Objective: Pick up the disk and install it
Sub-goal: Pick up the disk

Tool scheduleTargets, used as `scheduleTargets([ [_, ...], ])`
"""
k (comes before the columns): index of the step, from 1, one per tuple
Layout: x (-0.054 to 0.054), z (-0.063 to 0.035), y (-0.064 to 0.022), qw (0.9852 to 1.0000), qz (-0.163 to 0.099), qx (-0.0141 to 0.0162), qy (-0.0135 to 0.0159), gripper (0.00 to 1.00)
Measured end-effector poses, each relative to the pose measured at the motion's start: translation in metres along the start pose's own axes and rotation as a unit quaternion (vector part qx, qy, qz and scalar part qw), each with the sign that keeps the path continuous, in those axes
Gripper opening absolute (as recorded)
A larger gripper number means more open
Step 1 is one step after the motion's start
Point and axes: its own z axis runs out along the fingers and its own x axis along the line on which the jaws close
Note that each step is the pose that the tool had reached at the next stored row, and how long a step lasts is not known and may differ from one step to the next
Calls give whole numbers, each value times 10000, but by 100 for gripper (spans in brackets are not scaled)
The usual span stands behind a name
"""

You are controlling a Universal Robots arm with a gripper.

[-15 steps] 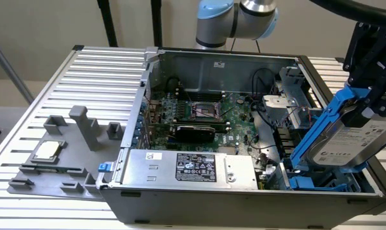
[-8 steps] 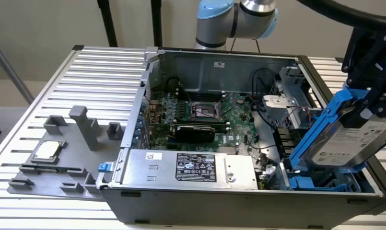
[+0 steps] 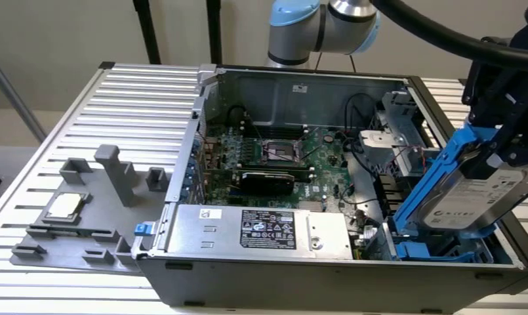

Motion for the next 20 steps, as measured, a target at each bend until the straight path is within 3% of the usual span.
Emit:
scheduleTargets([
  [20,-12,193,-4,10000,-68,-1,2,0],
])
